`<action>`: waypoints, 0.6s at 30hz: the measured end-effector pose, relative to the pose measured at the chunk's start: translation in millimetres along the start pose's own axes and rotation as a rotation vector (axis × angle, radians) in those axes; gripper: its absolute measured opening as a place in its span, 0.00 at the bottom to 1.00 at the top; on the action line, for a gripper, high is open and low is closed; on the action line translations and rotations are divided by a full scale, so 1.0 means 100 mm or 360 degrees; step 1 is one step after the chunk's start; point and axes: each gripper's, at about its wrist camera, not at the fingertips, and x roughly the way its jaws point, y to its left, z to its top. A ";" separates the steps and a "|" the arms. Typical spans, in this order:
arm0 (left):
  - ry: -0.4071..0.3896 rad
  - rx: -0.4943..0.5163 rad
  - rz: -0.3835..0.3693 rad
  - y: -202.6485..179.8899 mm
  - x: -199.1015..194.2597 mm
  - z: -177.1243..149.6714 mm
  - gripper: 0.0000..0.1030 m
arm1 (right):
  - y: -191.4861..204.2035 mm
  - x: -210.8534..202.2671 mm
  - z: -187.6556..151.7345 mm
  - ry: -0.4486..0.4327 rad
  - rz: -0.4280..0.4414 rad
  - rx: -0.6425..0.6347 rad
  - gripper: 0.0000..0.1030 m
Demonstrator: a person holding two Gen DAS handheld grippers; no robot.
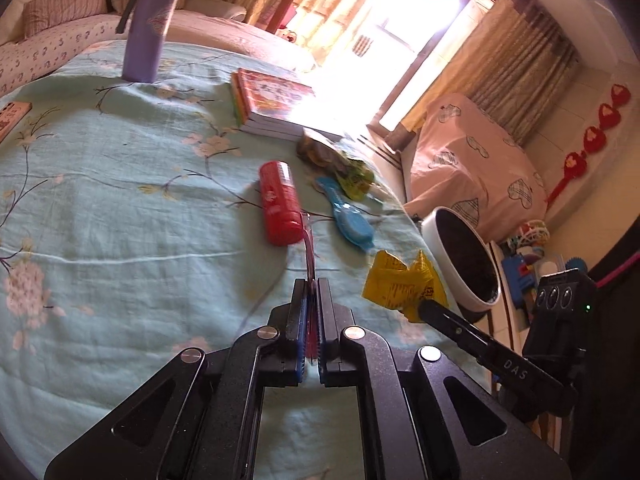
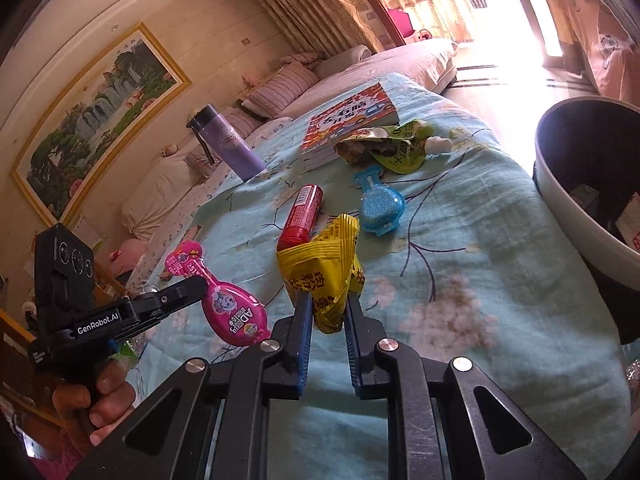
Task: Collect trash
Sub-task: 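Grasp the pink plastic bottle with the left tool while the right tool grasps the yellow snack bag, then carry the pink bottle and yellow bag over the bin and release both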
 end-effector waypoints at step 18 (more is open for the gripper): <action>0.0107 0.0296 -0.0146 -1.06 0.37 -0.16 0.03 | -0.61 -0.76 -0.07 -0.0185 -0.0196 0.0112 0.15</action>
